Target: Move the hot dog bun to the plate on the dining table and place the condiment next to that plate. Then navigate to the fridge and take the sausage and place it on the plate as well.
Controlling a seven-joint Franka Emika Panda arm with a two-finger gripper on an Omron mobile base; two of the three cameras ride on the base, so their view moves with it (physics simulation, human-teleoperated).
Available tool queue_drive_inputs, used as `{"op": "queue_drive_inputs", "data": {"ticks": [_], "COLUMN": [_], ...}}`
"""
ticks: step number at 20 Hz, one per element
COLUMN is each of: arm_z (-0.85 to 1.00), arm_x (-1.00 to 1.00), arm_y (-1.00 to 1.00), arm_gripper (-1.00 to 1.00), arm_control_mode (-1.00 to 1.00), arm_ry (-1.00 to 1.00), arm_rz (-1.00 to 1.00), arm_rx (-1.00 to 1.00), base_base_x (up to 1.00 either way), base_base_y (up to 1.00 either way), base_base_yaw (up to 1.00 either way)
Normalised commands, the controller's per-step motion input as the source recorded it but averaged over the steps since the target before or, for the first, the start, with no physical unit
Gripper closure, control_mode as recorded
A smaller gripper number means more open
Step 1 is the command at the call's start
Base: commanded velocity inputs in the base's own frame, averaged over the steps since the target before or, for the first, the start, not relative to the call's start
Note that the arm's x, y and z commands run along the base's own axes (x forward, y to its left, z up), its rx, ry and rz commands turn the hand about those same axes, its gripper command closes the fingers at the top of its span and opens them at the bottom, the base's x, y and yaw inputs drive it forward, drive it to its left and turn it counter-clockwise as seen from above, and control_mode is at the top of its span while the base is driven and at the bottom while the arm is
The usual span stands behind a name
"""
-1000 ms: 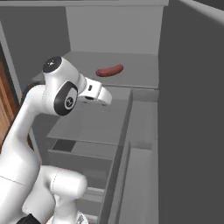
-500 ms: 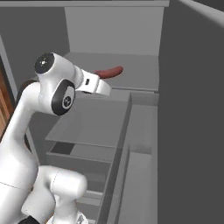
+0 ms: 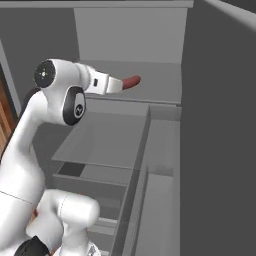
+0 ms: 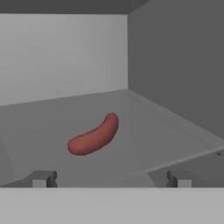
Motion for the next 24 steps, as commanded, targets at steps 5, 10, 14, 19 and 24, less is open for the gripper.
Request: {"op": "queue_drive_inputs", "data": {"ticks": [5, 10, 14, 19, 24], "arm_z": [0.08, -0.09, -0.38, -0.47, -0.21], "arm_x": [1.0, 0.98, 0.54, 0.0, 0.02], "arm_y": [0.37, -0.03, -0.26, -0.44, -0.32], "arm_gripper": [-1.0, -1.0, -1.0, -1.0, -1.0], "arm_control_mode": [-1.0, -1.0, -1.0, -1.0, -1.0], "arm_ry": [0.2, 0.25, 0.02, -0.12, -0.06], "arm_rz": [0.0, 0.0, -0.08, -0.16, -0.14], "arm_rx": [-0.01, 0.0, 0.0, -0.04, 0.0], "base_base_x": [0.0, 0.0, 0.0, 0.0, 0.0], "base_base_y": [0.0, 0.0, 0.0, 0.0, 0.0], "base_base_yaw": [0.0, 0.0, 0.0, 0.0, 0.0]}}
